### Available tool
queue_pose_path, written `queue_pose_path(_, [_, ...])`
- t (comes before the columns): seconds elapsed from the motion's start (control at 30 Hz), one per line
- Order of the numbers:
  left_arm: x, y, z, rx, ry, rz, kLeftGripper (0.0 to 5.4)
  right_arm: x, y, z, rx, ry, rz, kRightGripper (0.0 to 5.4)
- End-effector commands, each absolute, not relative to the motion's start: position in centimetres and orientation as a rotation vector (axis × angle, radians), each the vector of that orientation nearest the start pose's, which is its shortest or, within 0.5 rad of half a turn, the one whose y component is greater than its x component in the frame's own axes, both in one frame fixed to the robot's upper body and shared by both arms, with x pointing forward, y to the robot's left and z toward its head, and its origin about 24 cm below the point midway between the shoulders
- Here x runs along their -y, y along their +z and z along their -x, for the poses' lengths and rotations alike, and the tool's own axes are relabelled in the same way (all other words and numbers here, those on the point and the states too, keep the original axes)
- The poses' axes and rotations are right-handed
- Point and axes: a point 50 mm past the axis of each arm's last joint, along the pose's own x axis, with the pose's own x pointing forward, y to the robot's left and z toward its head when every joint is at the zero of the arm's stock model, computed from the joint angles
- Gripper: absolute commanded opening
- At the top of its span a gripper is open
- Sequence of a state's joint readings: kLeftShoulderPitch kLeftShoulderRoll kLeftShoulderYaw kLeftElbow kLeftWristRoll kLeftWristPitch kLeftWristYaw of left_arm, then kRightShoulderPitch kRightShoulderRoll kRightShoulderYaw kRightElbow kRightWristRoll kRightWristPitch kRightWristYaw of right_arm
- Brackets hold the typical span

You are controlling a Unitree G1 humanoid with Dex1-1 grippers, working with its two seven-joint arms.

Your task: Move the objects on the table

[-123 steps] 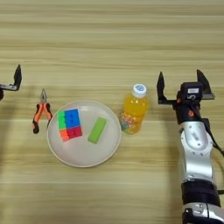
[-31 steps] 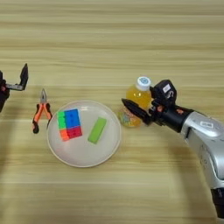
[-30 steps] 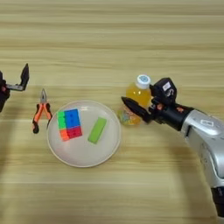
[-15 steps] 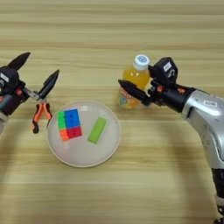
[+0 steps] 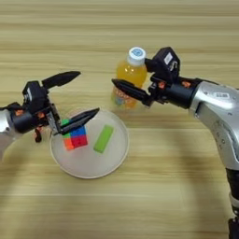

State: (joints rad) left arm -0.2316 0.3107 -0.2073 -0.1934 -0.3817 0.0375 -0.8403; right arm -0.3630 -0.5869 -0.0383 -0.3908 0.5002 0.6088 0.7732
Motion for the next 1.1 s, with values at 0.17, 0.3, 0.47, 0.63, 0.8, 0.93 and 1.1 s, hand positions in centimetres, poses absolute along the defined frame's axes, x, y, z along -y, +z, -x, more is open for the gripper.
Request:
queue_pose_path(0.17, [-8.2,13.5,-25.2,0.310,-1.244,-0.089,5.40,13.2,20.3,-24.9,0.099,1.132,0.223,3.60])
queue_pose_path(0.3, [-8.0,13.4,-25.3,0.308,-1.248,-0.092,5.40,12.4,20.3,-24.2,0.100,1.179,0.219,3.60])
queue_pose_path(0.47, [-7.8,13.3,-25.2,0.306,-1.259,-0.093,5.40,11.6,20.4,-23.4,0.112,1.230,0.213,3.60])
queue_pose_path(0.63, [-7.7,13.2,-25.1,0.308,-1.269,-0.092,5.40,11.2,20.4,-23.0,0.119,1.253,0.217,3.60])
queue_pose_path(0.8, [-7.8,13.2,-25.1,0.318,-1.269,-0.107,5.08,11.2,20.4,-22.9,0.119,1.255,0.219,3.60])
queue_pose_path(0.93, [-7.8,13.1,-25.0,0.319,-1.268,-0.109,4.61,11.2,20.3,-23.0,0.117,1.252,0.221,3.60])
queue_pose_path(1.1, [-7.9,13.2,-24.9,0.325,-1.262,-0.109,4.10,11.4,20.3,-23.0,0.114,1.243,0.225,3.60])
